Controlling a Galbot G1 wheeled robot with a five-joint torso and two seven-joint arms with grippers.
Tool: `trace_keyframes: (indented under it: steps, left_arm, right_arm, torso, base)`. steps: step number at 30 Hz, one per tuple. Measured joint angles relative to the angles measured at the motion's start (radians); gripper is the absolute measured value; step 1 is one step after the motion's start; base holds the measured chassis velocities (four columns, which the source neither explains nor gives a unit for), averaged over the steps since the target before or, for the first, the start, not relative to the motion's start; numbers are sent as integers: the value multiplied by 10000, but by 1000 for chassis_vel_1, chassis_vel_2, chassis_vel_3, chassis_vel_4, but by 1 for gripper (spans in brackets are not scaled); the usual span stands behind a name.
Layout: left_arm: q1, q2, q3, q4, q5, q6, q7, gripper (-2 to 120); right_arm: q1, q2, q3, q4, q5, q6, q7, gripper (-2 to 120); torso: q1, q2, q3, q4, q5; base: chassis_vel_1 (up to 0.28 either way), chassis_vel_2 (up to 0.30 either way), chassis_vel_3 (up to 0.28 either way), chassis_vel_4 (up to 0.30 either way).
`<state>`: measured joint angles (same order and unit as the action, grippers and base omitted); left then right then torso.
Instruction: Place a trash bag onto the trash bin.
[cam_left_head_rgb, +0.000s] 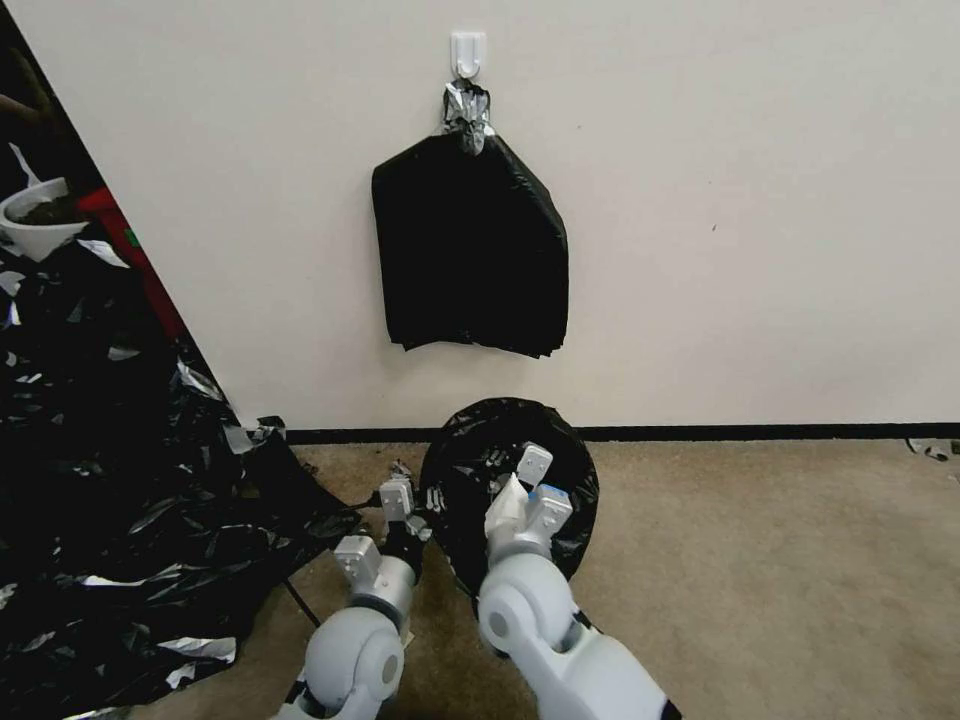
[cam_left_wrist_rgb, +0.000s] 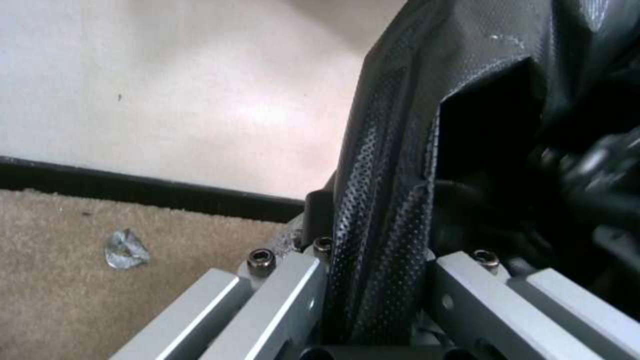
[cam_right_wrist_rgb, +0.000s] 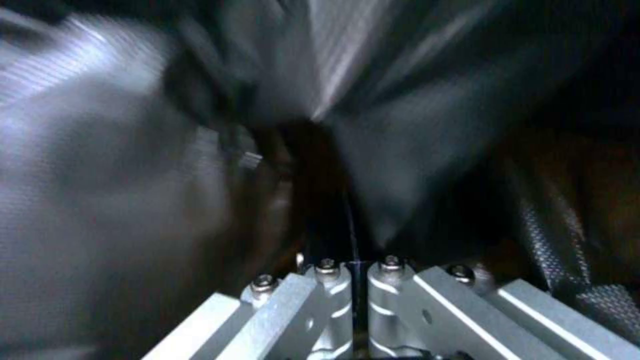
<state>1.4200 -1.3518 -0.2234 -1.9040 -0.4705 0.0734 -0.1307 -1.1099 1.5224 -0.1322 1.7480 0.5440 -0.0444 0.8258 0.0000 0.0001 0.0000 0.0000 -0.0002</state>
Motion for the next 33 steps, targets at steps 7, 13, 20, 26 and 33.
trace_keyframes:
  steps: [7,13,20,26,33]
  left_arm:
    - [0,123,6,-145,58,-2,106,1]
    - [45,128,112,-314,166,43,288,1]
    - [122,146,122,-422,308,103,641,1]
    - [103,158,82,-418,322,124,687,1]
    - [19,117,91,-358,311,308,685,1]
  right_arm:
    - [299,128,328,-929,-656,-1256,1111,0]
    - [574,-193,459,-1528,-622,-2052,1276,0]
    - [871,-648,514,-1776,-396,-2404,1183,0]
    - [833,-983,483,-1497,-896,-2569,1014,0]
    - [338,-1220,54,-235,-821,-2440,210,0]
  torso:
    - [0,0,-1,-1,2]
    - [0,0,-1,-1,3]
    - [0,0,0,-1,4]
    - [0,0,0,-1,3]
    - [1,0,-1,-1,0]
  base:
    - [0,0,0,0]
    - [0,0,0,0]
    - [0,0,0,0]
    - [0,0,0,0]
    - [0,0,0,0]
